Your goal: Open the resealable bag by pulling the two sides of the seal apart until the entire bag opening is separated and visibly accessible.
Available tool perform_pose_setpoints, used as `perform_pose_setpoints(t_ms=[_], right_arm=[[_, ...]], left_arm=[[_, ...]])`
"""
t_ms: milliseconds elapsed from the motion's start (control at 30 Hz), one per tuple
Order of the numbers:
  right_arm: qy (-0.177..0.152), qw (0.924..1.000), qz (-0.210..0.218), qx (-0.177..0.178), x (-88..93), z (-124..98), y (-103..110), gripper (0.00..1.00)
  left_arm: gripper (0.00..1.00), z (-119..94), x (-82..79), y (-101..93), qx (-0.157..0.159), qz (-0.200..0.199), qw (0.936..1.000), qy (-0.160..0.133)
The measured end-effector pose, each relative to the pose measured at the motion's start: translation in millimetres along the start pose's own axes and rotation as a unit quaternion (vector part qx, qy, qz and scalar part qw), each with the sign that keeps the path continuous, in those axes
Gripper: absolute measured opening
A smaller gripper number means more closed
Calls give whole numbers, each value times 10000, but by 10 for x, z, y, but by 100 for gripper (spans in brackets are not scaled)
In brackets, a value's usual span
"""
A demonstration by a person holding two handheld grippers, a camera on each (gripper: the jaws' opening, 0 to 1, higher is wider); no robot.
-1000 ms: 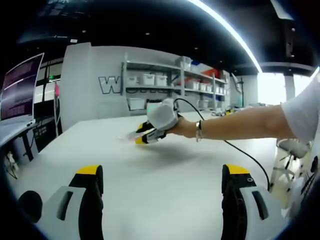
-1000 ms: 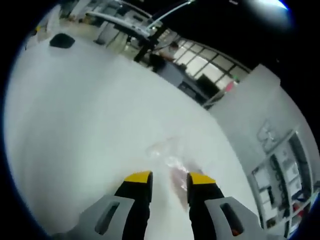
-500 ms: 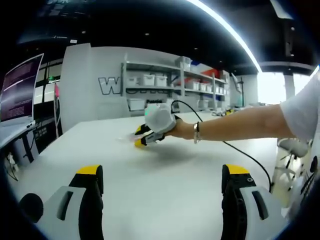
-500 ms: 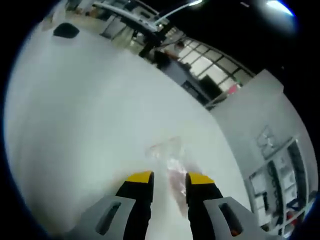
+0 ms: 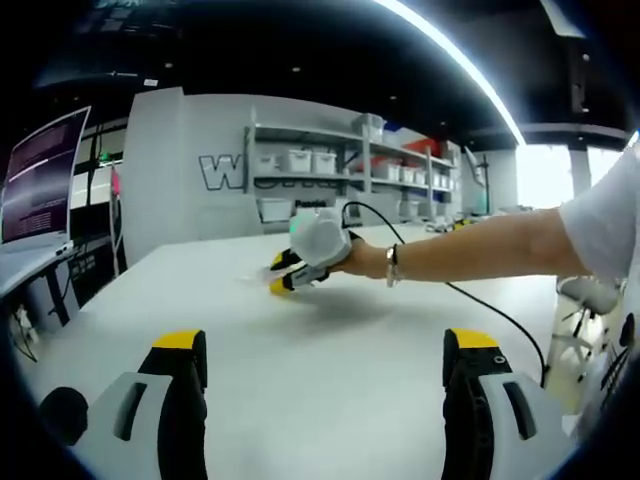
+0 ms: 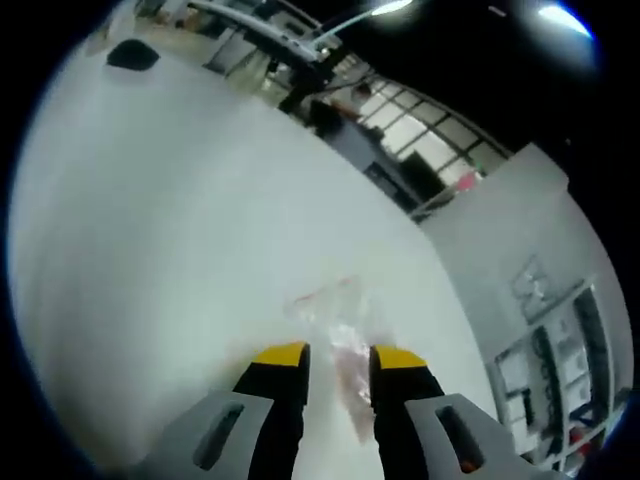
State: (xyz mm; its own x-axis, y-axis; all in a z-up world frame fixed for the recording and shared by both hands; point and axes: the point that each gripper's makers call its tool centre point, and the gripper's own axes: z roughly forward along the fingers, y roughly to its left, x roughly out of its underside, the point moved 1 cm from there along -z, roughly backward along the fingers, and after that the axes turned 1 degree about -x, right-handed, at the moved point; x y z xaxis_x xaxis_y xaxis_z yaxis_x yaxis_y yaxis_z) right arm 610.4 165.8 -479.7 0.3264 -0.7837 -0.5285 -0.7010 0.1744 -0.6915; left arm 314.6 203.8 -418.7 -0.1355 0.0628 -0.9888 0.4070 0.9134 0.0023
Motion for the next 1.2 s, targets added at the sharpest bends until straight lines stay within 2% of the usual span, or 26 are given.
perform_pose_setpoints(t_ms=[467,600,833,1000,1067,1200], right_arm=[[-173,9991,318,-210,-46,28,121,10],[-100,9987,414,-287,-1,47,140,0],[-77,9979,603,-227,6,6,153,0],[-260,9933,1117,-114,-45,-42,74,0],[-457,9895,1367,76,-104,-100,-60,0],[-813,9761,1977,384,-156,-232,-295,0]], left_arm=[[96,-30,-4,25,-18,-19,10000,-44],[96,-24,-8,15,-1,-21,10000,-55],[96,-28,-4,23,-17,-22,10000,-50],[96,-25,-11,13,-13,-12,10000,-54],[96,-25,-13,10,-12,-12,10000,-55],[96,-22,-20,-8,-1,-5,10000,-51]])
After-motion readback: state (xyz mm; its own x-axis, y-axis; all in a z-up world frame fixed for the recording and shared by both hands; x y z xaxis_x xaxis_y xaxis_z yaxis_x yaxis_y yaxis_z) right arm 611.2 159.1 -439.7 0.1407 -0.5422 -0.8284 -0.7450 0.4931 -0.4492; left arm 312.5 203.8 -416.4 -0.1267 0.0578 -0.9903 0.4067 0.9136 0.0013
